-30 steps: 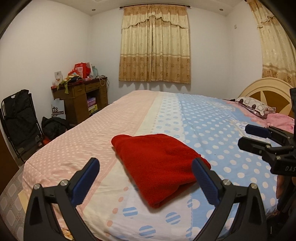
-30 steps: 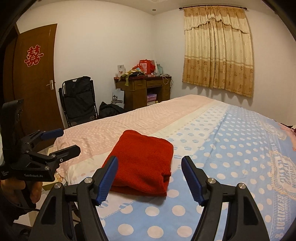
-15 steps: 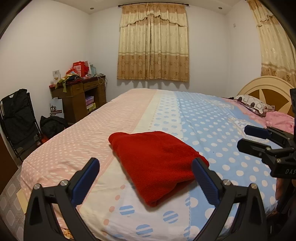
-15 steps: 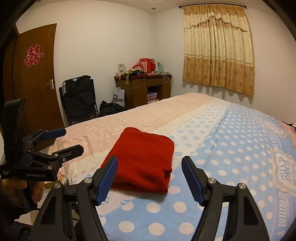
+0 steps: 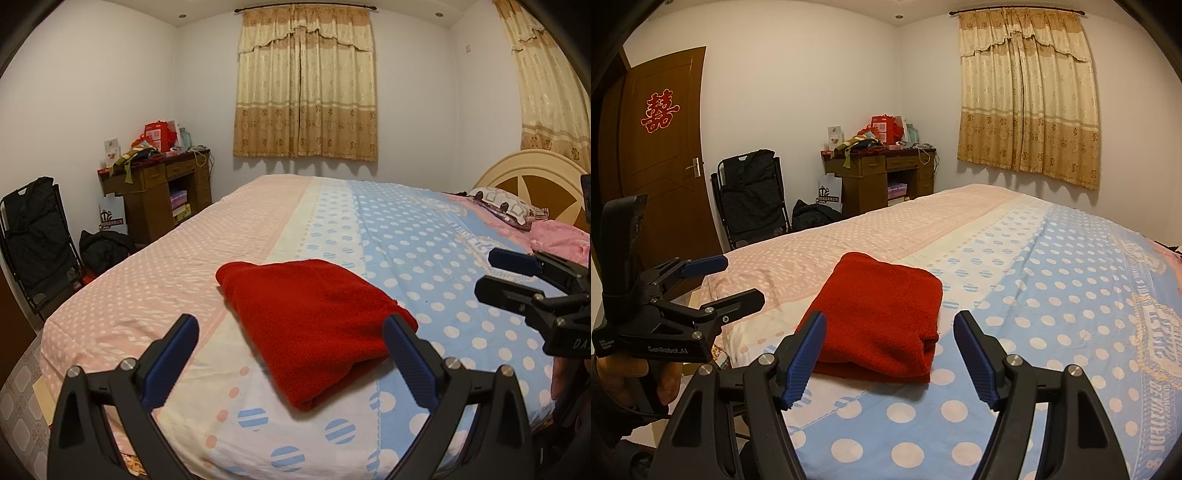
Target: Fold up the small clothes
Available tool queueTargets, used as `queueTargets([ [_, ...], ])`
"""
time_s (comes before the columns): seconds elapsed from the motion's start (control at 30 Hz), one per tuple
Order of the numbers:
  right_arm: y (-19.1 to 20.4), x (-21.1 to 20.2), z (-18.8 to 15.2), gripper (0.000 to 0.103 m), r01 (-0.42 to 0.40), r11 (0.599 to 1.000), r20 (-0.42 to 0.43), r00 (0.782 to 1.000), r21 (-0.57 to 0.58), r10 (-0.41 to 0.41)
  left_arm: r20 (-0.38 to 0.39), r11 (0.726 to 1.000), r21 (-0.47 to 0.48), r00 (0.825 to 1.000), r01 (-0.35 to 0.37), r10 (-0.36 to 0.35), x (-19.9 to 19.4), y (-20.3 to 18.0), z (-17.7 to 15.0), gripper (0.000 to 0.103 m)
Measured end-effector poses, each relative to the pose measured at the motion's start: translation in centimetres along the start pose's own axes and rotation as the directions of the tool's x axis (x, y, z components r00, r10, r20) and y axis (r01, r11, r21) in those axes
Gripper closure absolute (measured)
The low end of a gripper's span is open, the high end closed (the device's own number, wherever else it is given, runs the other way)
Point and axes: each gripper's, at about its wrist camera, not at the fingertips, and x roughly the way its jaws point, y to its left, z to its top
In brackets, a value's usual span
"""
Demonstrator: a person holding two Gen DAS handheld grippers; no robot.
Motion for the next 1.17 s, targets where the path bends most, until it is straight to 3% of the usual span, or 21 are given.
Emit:
queueTargets([
  [0.5, 0.3, -1.3, -0.1, 0.031, 0.012, 1.0, 0.056, 0.998, 0.007, -0.013, -0.001, 1.0, 0.02, 1.0, -0.012, 0.012, -0.1, -0.3, 0.0, 0.0],
  [1.17, 1.3, -0.7, -0.8, 0.03, -0.014, 1.0, 0.015, 1.0, -0.014, 0.014, 0.011, 1.0, 0.02, 1.0, -0.023, 0.023, -0.1, 0.7, 0.1, 0.0],
])
